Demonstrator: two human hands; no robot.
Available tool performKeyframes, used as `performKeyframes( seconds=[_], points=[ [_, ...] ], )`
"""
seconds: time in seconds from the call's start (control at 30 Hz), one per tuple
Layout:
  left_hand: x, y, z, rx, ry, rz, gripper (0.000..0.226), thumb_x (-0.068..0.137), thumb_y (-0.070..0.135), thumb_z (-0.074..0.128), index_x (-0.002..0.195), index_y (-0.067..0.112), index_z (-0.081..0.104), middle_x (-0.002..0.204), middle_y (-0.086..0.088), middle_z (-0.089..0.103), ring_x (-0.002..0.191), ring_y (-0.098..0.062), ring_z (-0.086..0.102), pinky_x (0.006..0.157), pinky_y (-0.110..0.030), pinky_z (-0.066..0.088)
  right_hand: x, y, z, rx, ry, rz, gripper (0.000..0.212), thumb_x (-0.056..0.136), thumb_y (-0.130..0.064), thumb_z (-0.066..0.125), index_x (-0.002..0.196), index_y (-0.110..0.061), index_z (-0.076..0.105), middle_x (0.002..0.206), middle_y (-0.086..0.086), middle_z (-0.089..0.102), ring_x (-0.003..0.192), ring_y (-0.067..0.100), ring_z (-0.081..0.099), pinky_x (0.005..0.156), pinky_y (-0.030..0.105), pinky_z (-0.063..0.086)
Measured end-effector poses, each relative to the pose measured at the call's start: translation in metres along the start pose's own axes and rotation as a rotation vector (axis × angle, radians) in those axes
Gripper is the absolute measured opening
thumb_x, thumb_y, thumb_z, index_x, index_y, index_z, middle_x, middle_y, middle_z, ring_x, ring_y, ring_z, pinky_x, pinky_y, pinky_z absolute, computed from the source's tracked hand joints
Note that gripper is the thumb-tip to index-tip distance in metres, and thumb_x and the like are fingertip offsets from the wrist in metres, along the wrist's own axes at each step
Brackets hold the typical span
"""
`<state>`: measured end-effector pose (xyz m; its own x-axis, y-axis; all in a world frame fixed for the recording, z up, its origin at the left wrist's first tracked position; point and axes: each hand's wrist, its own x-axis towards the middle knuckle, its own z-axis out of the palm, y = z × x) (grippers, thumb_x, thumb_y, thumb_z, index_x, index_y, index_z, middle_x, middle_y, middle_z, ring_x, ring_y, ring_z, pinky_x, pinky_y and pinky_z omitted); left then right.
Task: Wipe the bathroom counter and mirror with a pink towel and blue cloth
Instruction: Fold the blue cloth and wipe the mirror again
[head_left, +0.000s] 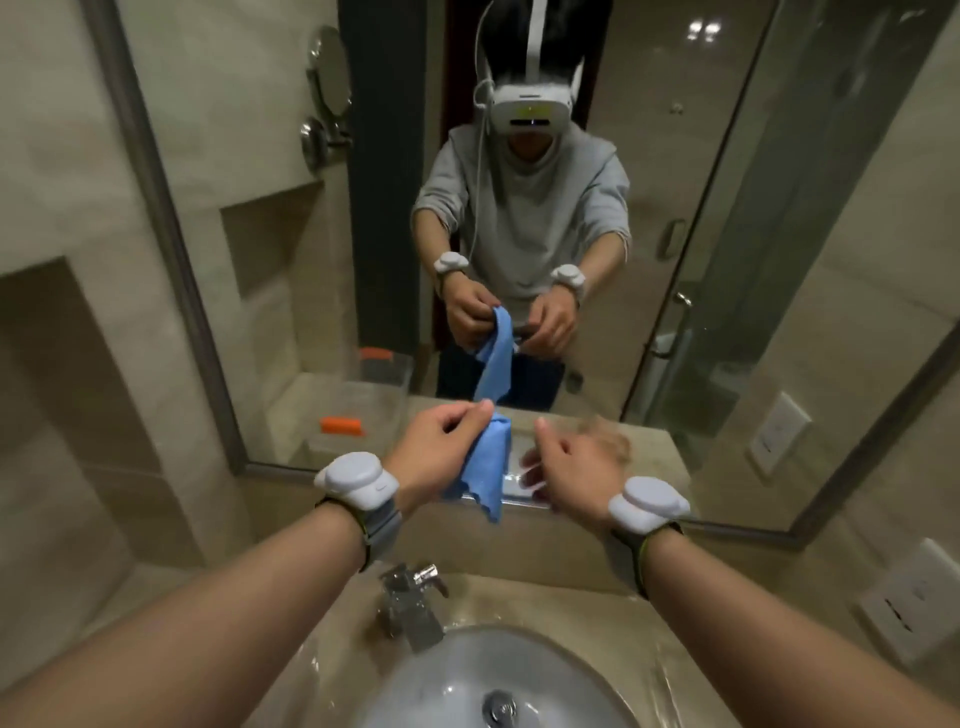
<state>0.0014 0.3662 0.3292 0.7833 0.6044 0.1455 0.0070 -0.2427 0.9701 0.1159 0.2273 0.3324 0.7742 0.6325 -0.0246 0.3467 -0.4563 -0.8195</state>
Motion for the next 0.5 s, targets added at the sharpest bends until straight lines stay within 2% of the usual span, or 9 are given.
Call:
performKeyframes(
  seconds=[0.07, 0.13, 0.2, 0.27, 0.33, 0.37, 0.43, 0.5],
  points=[
    [0.009, 0.011, -0.019, -0.044, -0.021, 0.002, 0.031, 0.102, 0.037, 0.061, 0.079, 0.021, 0.074, 0.074, 0.011, 0.069, 0.071, -0.001, 0.059, 0.063, -0.011, 0.045, 0.002, -0.031, 0.021, 0.187, -0.191, 0.212, 0.065, 0.1, -0.063, 0.028, 0.088, -0.017, 0.072, 0.08, 0.004, 0.076, 0.075, 0.022, 0.074, 0.074, 0.037, 0.059],
    [0.016, 0.017, -0.047, -0.098, -0.032, -0.013, 0.03, 0.101, 0.031, 0.063, 0.076, 0.021, 0.076, 0.076, 0.006, 0.073, 0.073, -0.005, 0.065, 0.066, -0.013, 0.05, 0.013, -0.066, 0.047, 0.34, -0.186, 0.265, 0.061, 0.101, -0.06, 0.034, 0.098, -0.012, 0.072, 0.097, 0.013, 0.075, 0.088, 0.028, 0.071, 0.08, 0.04, 0.058],
    [0.02, 0.018, -0.06, -0.162, 0.016, -0.053, 0.036, 0.102, 0.029, 0.062, 0.071, 0.023, 0.079, 0.077, 0.005, 0.076, 0.074, -0.006, 0.07, 0.066, -0.015, 0.053, 0.023, -0.085, 0.062, 0.42, -0.081, 0.182, 0.049, 0.102, -0.047, 0.047, 0.103, -0.004, 0.071, 0.094, 0.018, 0.072, 0.083, 0.027, 0.067, 0.072, 0.034, 0.055],
    [0.026, 0.019, -0.083, -0.219, 0.138, -0.146, 0.041, 0.103, 0.035, 0.059, 0.076, 0.015, 0.081, 0.09, -0.006, 0.08, 0.089, -0.017, 0.074, 0.079, -0.025, 0.059, 0.034, -0.106, 0.074, 0.376, 0.067, -0.015, 0.031, 0.099, -0.033, 0.058, 0.096, -0.006, 0.072, 0.082, 0.008, 0.069, 0.074, 0.018, 0.062, 0.064, 0.024, 0.048],
    [0.029, 0.022, -0.108, -0.261, 0.211, -0.25, 0.046, 0.104, 0.043, 0.055, 0.101, 0.004, 0.078, 0.11, -0.019, 0.076, 0.108, -0.03, 0.071, 0.101, -0.043, 0.055, 0.038, -0.136, 0.078, 0.323, 0.178, -0.181, 0.014, 0.094, -0.027, 0.065, 0.091, -0.016, 0.072, 0.08, -0.001, 0.069, 0.076, 0.013, 0.062, 0.065, 0.02, 0.048],
    [0.028, 0.027, -0.12, -0.293, 0.191, -0.277, 0.048, 0.103, 0.044, 0.056, 0.112, 0.001, 0.075, 0.115, -0.02, 0.075, 0.111, -0.033, 0.07, 0.105, -0.048, 0.053, 0.039, -0.152, 0.078, 0.309, 0.165, -0.239, 0.008, 0.093, -0.026, 0.067, 0.09, -0.02, 0.07, 0.081, -0.003, 0.07, 0.077, 0.011, 0.064, 0.066, 0.018, 0.048],
    [0.028, 0.033, -0.13, -0.38, 0.099, -0.295, 0.043, 0.101, 0.039, 0.061, 0.118, 0.0, 0.072, 0.113, -0.02, 0.075, 0.107, -0.033, 0.072, 0.101, -0.046, 0.056, 0.042, -0.173, 0.074, 0.281, 0.076, -0.299, 0.004, 0.091, -0.027, 0.069, 0.093, -0.024, 0.07, 0.085, -0.004, 0.072, 0.082, 0.012, 0.068, 0.072, 0.023, 0.054],
    [0.031, 0.044, -0.146, -0.367, 0.066, -0.2, 0.032, 0.102, 0.03, 0.062, 0.108, 0.001, 0.075, 0.103, -0.018, 0.077, 0.089, -0.022, 0.075, 0.08, -0.033, 0.062, 0.046, -0.2, 0.069, 0.212, 0.032, -0.381, 0.008, 0.09, -0.027, 0.07, 0.098, -0.025, 0.07, 0.088, -0.004, 0.073, 0.087, 0.015, 0.07, 0.08, 0.034, 0.057]
  ],
)
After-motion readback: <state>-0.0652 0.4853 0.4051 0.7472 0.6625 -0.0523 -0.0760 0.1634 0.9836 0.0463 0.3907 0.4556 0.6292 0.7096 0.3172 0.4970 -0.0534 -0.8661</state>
